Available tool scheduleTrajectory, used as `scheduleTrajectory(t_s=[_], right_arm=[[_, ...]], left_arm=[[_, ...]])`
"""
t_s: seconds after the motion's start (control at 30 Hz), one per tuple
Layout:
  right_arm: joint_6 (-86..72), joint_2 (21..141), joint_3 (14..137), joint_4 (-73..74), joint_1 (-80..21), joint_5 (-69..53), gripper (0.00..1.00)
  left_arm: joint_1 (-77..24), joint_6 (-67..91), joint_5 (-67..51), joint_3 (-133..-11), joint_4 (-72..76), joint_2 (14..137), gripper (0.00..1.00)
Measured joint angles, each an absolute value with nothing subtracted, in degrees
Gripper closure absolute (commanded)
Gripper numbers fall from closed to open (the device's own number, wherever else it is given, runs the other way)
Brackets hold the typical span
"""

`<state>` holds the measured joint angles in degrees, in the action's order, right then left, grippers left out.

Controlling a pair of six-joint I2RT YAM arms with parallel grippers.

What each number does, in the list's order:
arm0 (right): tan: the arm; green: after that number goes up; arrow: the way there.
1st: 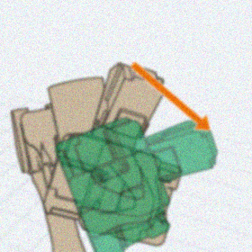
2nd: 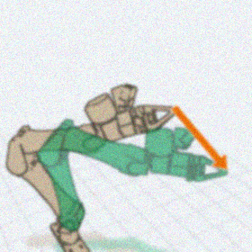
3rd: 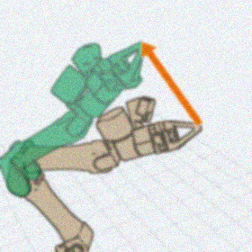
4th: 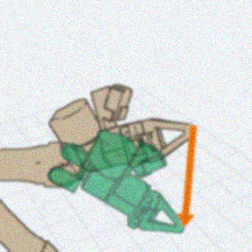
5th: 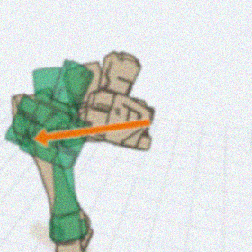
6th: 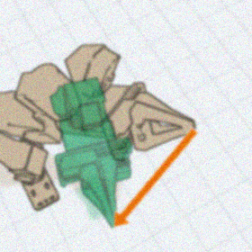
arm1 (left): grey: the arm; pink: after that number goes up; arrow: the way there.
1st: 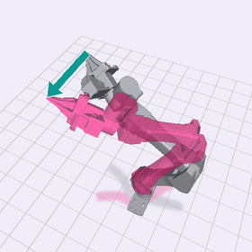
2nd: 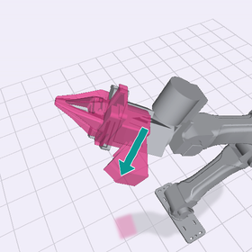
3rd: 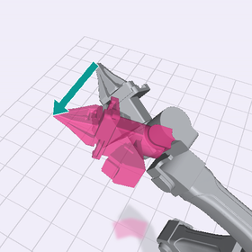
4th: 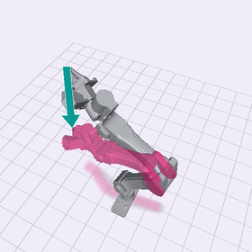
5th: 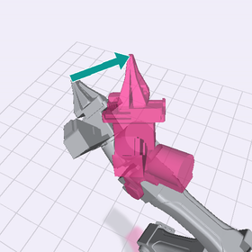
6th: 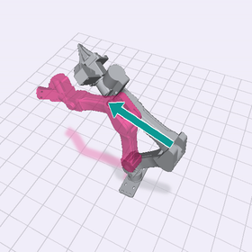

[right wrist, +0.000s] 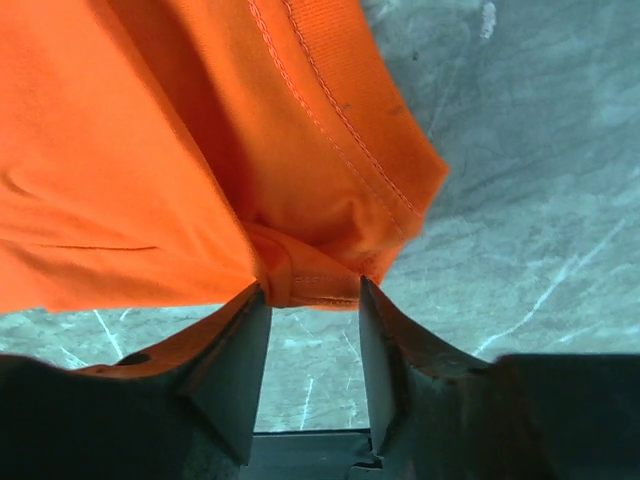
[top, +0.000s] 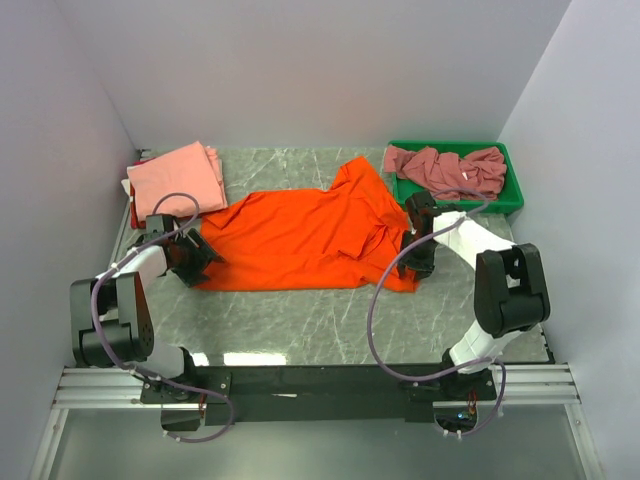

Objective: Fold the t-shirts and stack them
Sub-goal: Fold the tshirt

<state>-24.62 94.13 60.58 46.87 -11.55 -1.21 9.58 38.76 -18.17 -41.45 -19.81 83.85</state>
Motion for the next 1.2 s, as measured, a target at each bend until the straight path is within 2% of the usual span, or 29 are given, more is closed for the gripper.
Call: scheduleTrajectory(t_s=[0.2, 0.3, 0.43, 0.53, 0.73, 0.8, 0.9, 0.93, 1.03, 1.2], right_arm=[[-23.83, 96.84, 60.29, 46.09, -11.18, -2.22, 0.63], [-23.14, 98.15, 60.29, 45.93, -10.96, -2.5, 0.72], [-22.11, 99.31, 60.45, 45.95, -10.85, -2.52, 0.89], [-20.95, 100.62, 61.95, 47.09, -10.83, -1.78, 0.97], [-18.79, 101.41, 66.15, 49.82, -10.83, 2.61, 1.0], [-18.06, 101.41, 67.55, 50.52, -10.83, 3.95, 0.98], [-17.28, 101.41, 68.9, 51.53, -10.83, 5.21, 0.88], [-17.04, 101.41, 69.21, 51.92, -10.83, 5.34, 0.77], [-16.51, 101.41, 69.65, 53.1, -10.76, 6.26, 0.6], [-16.38, 100.57, 71.66, 56.23, -10.61, 6.61, 0.51]], left_arm=[[10.22, 38.76, -18.31, -41.5, -19.35, 84.58, 0.29], [10.66, 38.74, -18.74, -41.93, -19.16, 85.27, 0.28], [10.85, 38.57, -18.55, -43.0, -18.79, 86.32, 0.28], [10.85, 38.11, -17.72, -43.81, -18.81, 86.89, 0.28], [10.85, 36.62, -15.14, -45.15, -18.9, 87.74, 0.28], [10.85, 36.38, -14.81, -45.25, -18.87, 87.77, 0.28], [10.85, 36.12, -14.66, -45.25, -18.79, 87.77, 0.28], [10.85, 36.1, -14.68, -45.25, -18.76, 87.77, 0.28], [10.85, 35.99, -14.68, -45.3, -18.74, 87.64, 0.27], [10.85, 35.11, -13.41, -45.78, -20.53, 86.63, 0.26]])
